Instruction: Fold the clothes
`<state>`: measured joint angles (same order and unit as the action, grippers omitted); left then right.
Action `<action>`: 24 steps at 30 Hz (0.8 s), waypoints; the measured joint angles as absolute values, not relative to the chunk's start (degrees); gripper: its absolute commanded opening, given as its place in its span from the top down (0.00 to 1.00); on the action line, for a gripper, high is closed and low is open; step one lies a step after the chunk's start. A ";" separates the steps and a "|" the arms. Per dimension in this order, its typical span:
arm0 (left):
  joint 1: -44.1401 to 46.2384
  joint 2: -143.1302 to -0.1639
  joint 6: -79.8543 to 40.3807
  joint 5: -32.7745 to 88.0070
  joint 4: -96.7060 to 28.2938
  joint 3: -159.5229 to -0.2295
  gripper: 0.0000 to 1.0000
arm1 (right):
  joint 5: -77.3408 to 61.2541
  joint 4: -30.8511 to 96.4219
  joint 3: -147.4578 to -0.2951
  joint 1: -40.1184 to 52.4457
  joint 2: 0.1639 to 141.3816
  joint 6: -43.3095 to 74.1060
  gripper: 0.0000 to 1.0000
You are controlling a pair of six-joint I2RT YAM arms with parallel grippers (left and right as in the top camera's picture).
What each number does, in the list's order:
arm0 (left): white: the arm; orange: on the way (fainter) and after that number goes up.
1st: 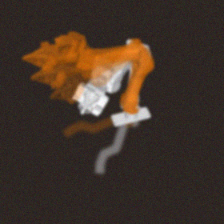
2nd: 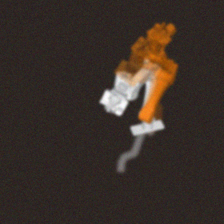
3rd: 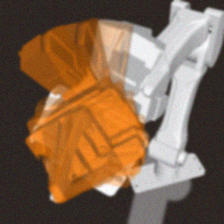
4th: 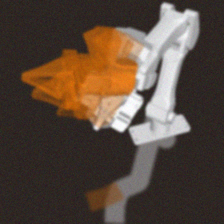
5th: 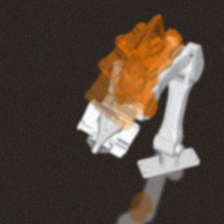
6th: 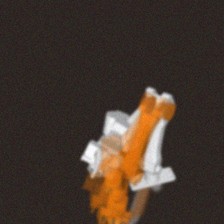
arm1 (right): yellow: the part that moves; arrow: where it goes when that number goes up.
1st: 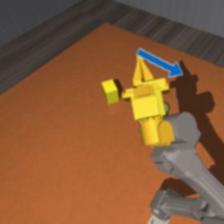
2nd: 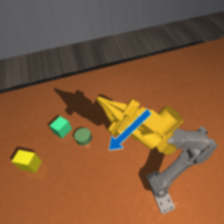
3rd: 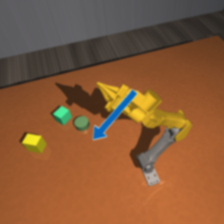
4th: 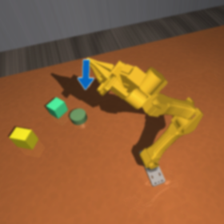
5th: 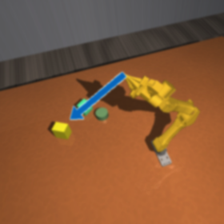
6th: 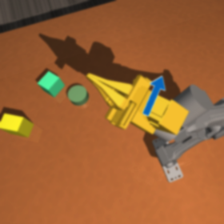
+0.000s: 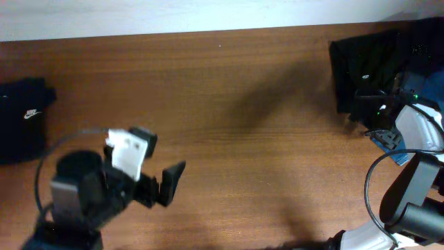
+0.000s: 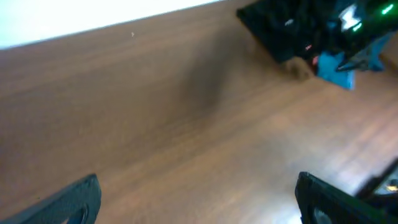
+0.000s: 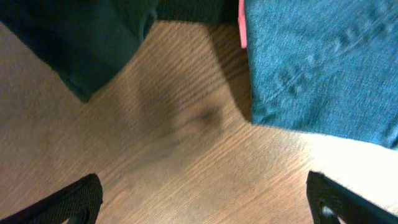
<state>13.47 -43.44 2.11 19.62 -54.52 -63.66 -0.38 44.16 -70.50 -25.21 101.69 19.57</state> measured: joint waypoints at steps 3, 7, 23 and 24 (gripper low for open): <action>11.35 -34.57 2.09 19.57 -47.79 -51.09 0.01 | -0.34 44.18 -70.52 -25.21 101.69 19.55 0.01; 8.97 -24.56 2.11 19.49 -32.38 -37.52 0.01 | -0.19 44.16 -70.52 -25.21 101.69 19.57 0.01; 8.25 -7.51 2.98 18.68 9.67 -3.01 0.01 | -0.21 44.18 -70.52 -25.21 101.69 19.57 0.01; 8.25 -7.01 2.98 18.13 9.30 -2.68 0.01 | -0.21 44.18 -70.52 -25.21 101.69 19.55 0.01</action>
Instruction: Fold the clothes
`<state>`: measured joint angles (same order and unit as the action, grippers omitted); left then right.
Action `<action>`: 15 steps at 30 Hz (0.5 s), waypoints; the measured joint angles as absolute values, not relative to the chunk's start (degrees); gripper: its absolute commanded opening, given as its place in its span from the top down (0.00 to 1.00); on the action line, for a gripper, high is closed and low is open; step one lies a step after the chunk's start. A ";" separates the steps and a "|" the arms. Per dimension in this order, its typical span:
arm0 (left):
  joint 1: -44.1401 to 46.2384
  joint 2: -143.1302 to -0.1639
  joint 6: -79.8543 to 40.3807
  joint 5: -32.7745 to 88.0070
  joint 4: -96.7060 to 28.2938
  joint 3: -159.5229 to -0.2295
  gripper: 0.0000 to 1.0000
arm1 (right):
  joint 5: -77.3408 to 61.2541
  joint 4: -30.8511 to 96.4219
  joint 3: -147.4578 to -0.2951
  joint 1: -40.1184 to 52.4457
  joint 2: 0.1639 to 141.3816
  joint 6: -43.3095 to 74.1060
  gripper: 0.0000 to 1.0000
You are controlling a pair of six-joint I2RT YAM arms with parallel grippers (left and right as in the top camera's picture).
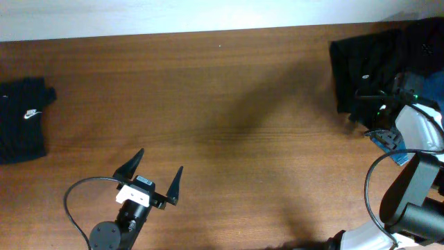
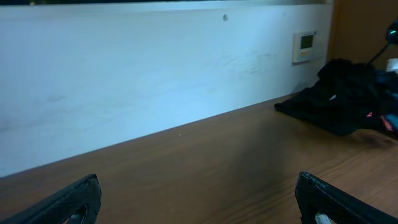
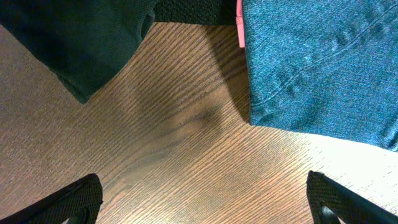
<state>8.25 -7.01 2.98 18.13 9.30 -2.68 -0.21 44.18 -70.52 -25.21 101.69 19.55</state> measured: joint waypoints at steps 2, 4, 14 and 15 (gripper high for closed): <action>8.25 -5.98 2.98 16.60 7.64 -2.44 0.01 | -0.21 44.18 -70.52 -25.21 101.69 19.55 0.01; 8.25 -5.13 2.96 14.63 5.54 -2.42 0.01 | -0.21 44.18 -70.52 -25.21 101.69 19.55 0.01; 8.25 -0.93 2.98 4.47 -1.61 -1.85 0.01 | -0.21 44.18 -70.52 -25.21 101.69 19.57 0.01; 8.25 -0.89 2.98 3.40 -2.63 -1.78 0.01 | -0.21 44.18 -70.52 -25.21 101.69 19.55 0.01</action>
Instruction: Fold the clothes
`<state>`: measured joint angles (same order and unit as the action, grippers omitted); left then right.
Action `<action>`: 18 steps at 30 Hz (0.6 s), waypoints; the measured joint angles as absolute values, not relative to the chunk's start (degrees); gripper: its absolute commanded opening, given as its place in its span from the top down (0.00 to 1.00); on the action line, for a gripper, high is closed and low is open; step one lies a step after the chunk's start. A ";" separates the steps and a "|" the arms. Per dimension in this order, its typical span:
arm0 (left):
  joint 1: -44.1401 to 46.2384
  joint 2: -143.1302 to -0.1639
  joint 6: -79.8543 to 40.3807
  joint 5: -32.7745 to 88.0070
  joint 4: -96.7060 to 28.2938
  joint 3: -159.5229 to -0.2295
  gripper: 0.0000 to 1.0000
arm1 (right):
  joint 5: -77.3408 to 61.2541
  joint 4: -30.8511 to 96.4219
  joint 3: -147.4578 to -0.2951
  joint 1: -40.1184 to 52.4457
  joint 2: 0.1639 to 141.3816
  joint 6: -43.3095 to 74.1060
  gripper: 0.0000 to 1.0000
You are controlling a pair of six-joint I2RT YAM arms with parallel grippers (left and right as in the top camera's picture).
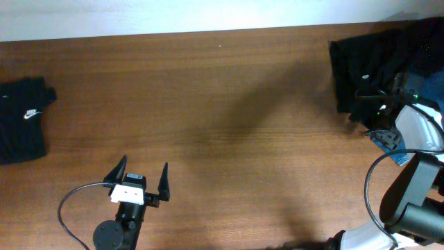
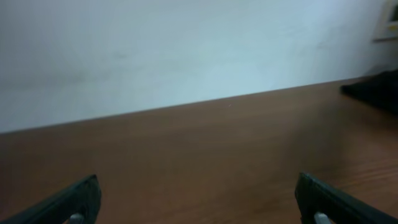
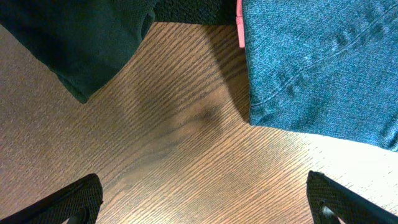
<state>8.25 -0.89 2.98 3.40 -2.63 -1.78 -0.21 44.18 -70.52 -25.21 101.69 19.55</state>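
Observation:
A folded black garment with a white logo (image 1: 22, 128) lies at the table's left edge. A heap of dark clothes (image 1: 371, 66) sits at the far right, also at the left wrist view's right edge (image 2: 376, 89). My left gripper (image 1: 141, 178) is open near the front edge, pointing at the far wall, its fingers (image 2: 74, 200) empty. My right gripper (image 3: 199, 205) is open just over bare wood, with a dark garment (image 3: 81, 43) and blue denim (image 3: 323, 68) just ahead of it.
The brown wooden table (image 1: 222, 104) runs to a white wall (image 2: 186, 50) at the back. A pink tag (image 3: 240, 25) shows at the denim's edge. A black cable (image 1: 69, 201) loops by the left arm's base.
My left gripper has shifted a little to the left and turned to face the wall squarely. The right arm and the clothes have not moved.
At first my left arm reached over the table's lower left, its open gripper looking down across the wood toward the heap. Then it stood near the front edge, level and facing the wall, and now faces it squarely. My right gripper stayed open by the heap throughout.

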 measured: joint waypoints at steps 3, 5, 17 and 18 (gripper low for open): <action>8.25 -0.84 3.05 1.37 -4.80 -1.26 0.01 | -0.21 44.18 -70.52 -25.21 101.69 19.55 0.01; 8.25 -0.84 3.42 0.56 -4.97 -1.06 0.01 | -0.21 44.18 -70.52 -25.21 101.69 19.53 0.01; 8.25 -0.84 3.66 -1.98 -4.93 -1.06 0.00 | -0.21 44.18 -70.52 -25.21 101.69 19.55 0.01; 8.25 -0.84 3.66 -2.00 -4.93 -1.06 0.01 | -0.21 44.18 -70.52 -25.21 101.69 19.57 0.01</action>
